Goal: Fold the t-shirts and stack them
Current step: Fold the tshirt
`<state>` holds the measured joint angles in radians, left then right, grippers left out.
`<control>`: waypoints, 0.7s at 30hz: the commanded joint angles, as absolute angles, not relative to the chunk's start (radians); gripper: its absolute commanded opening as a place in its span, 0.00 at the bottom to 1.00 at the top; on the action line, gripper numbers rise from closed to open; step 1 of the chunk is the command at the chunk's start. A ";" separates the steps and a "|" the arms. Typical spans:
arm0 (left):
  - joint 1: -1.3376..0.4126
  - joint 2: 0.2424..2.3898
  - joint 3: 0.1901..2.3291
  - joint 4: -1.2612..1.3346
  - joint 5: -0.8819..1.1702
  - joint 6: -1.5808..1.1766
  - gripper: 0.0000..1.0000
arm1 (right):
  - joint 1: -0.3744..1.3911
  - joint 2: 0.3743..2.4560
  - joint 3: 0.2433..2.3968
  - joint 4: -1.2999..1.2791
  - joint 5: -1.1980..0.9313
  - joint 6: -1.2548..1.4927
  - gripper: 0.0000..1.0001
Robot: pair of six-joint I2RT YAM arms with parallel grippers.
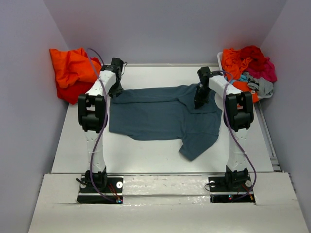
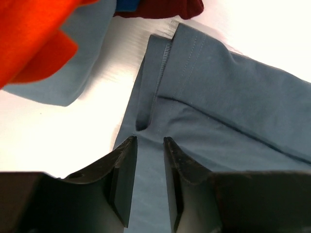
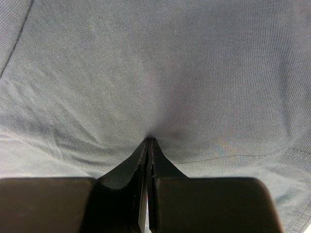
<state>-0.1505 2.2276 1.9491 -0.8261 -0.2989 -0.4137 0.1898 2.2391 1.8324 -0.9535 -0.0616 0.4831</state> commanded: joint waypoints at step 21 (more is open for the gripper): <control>-0.147 2.313 2.166 -0.868 -0.298 -0.396 0.13 | 0.192 2.240 1.875 -0.962 -0.078 0.471 0.07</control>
<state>-0.1501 2.2963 2.1010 -0.8352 -0.2687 -0.4076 0.1894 2.2391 1.8336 -0.9539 -0.0647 0.4828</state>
